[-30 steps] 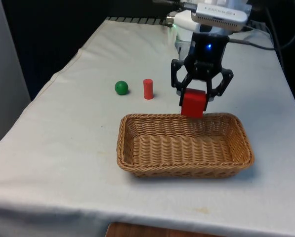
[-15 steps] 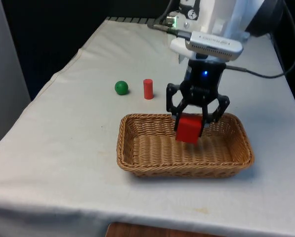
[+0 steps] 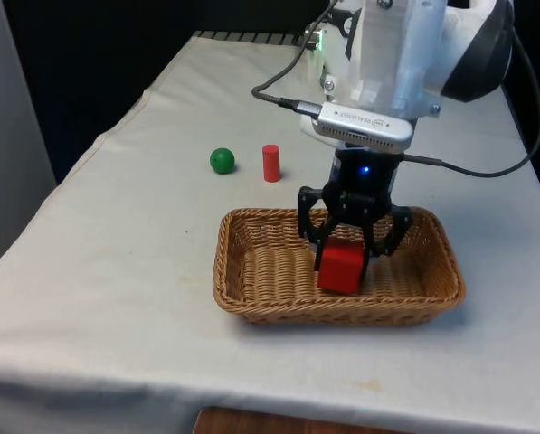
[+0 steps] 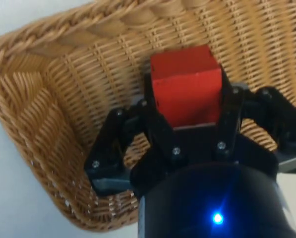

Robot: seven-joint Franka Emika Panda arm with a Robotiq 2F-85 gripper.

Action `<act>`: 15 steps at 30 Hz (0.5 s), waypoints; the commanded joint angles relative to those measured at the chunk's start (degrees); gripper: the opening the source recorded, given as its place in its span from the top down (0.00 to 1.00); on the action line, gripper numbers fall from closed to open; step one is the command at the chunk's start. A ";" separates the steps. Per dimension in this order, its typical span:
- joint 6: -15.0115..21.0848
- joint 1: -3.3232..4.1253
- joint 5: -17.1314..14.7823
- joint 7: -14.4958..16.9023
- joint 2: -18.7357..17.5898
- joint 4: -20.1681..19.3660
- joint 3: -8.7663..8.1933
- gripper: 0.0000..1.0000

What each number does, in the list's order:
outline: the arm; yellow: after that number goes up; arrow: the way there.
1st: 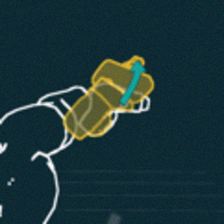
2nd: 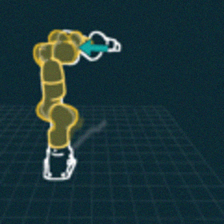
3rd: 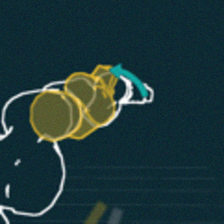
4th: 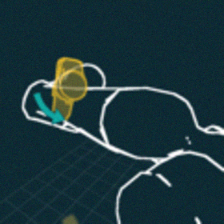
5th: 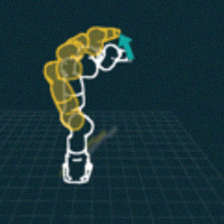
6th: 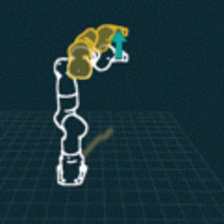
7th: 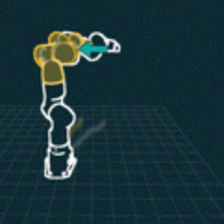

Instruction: Pick up the object to the left of the cylinder and place it into the basket.

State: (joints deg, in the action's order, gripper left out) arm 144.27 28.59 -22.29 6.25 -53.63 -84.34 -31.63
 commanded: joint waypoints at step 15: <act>0.23 -0.17 -0.11 -0.29 -1.43 1.55 -0.11 0.00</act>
State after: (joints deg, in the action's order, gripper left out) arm 144.33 28.65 -22.29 6.07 -54.72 -83.25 -31.86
